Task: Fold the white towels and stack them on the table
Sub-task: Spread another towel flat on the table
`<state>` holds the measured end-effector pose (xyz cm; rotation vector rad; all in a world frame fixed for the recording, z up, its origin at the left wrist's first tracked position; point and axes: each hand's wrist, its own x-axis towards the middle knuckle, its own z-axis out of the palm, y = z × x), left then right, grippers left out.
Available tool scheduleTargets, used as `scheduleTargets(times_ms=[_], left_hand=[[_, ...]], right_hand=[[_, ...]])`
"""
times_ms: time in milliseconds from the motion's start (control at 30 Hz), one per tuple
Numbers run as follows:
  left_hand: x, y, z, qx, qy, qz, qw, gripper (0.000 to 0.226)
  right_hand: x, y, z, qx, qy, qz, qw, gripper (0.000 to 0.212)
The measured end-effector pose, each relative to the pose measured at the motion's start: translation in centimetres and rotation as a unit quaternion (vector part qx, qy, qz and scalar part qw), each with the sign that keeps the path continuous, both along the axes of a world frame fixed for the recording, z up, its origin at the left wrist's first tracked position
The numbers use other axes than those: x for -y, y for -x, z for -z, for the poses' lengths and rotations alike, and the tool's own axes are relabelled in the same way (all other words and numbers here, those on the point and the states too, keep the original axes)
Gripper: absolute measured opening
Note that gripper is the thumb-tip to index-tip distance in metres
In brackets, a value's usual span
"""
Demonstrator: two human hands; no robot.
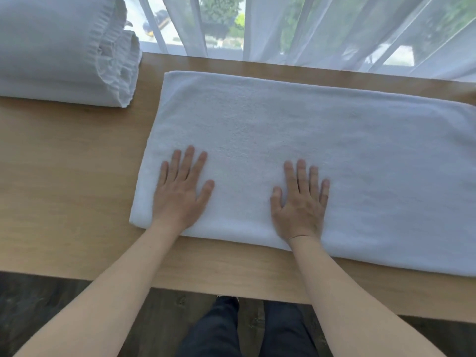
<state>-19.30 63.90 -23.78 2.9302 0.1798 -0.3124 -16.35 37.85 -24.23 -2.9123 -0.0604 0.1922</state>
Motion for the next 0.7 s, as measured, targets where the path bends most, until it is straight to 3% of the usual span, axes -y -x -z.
scheduleTargets(times_ms=[100,233,467,700], left_hand=[[3.2,-0.2,-0.2,0.002,0.006,-0.008,1.0,0.074],[11.8,-0.1,0.3,0.028,0.04,0.127,0.991,0.07],[22.6,-3.7,0.7,0.044,0.043,0.229,0.972,0.067],[32.4,-6.6,0.9,0.049,0.052,0.297,0.952,0.072]], right_hand=[[0.1,-0.1,-0.3,-0.004,-0.021,-0.008,1.0,0.065],[1.8,0.2,-0.9,-0.009,-0.108,-0.016,0.994,0.058],[13.7,1.3,-0.7,-0.023,-0.003,0.034,0.999,0.06],[27.2,0.3,-1.0,-0.027,0.03,0.133,0.99,0.063]])
